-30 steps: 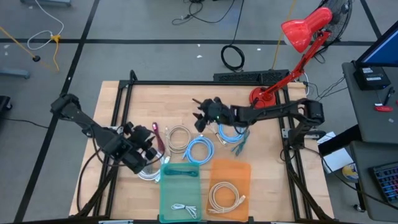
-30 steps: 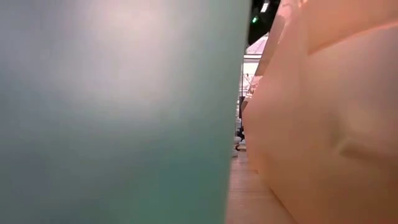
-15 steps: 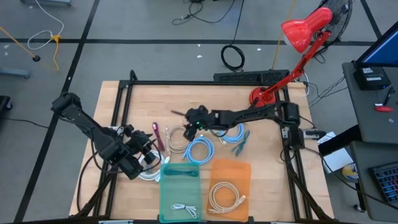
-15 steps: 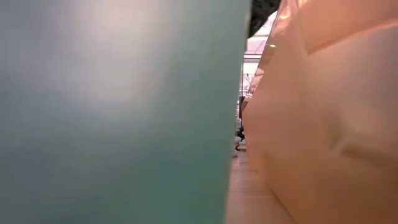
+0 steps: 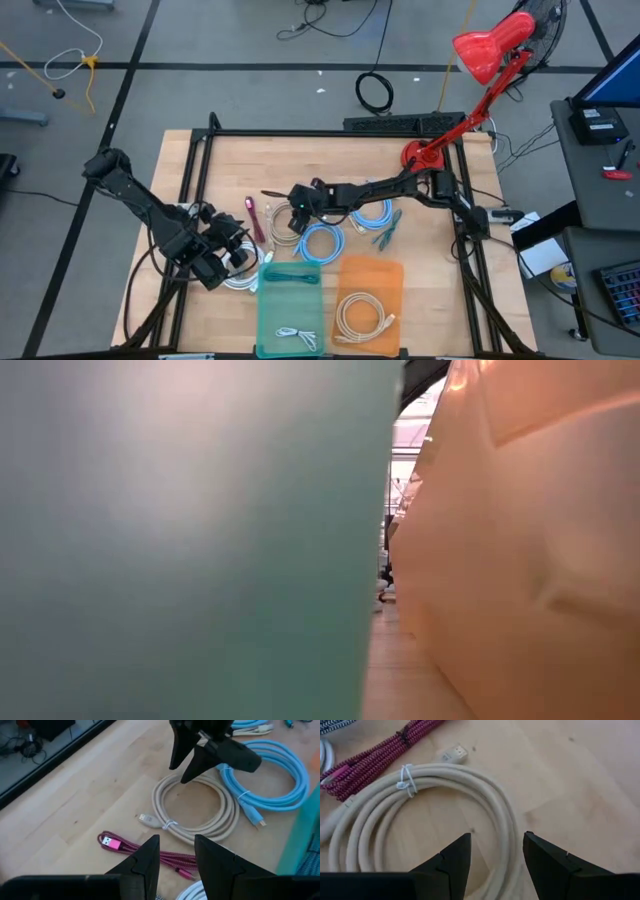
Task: Pick & Place USB Port
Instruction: Put the gray video cable into the orange bin
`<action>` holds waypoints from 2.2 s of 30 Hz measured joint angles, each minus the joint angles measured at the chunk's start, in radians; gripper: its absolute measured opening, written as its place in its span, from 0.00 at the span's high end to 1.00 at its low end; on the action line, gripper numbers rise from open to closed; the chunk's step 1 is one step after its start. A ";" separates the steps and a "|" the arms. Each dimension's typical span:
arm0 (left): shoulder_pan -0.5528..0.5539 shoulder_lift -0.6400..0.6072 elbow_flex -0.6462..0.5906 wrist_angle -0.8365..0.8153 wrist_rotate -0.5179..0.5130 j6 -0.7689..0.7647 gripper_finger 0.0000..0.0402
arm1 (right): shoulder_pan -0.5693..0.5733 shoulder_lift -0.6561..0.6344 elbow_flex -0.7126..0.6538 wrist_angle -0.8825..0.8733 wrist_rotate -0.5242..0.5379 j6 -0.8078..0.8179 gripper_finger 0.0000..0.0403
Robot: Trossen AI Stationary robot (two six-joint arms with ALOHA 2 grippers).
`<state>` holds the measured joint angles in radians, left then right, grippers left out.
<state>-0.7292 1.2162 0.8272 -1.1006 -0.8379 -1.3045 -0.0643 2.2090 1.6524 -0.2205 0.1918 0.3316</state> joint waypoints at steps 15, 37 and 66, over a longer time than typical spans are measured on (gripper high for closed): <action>-0.002 0.000 0.000 0.005 -0.008 -0.001 0.68 | 0.013 -0.002 -0.030 -0.036 0.044 0.026 0.58; -0.002 0.000 0.000 0.007 -0.025 -0.008 0.68 | 0.015 -0.003 -0.121 0.088 0.104 0.085 0.93; -0.002 0.001 -0.044 0.059 -0.043 -0.017 0.68 | 0.269 -0.255 -0.122 0.275 0.785 -0.252 0.92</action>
<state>-0.7311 1.2171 0.7837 -1.0420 -0.8813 -1.3214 0.2052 1.9542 1.5299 0.0547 0.9771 0.0792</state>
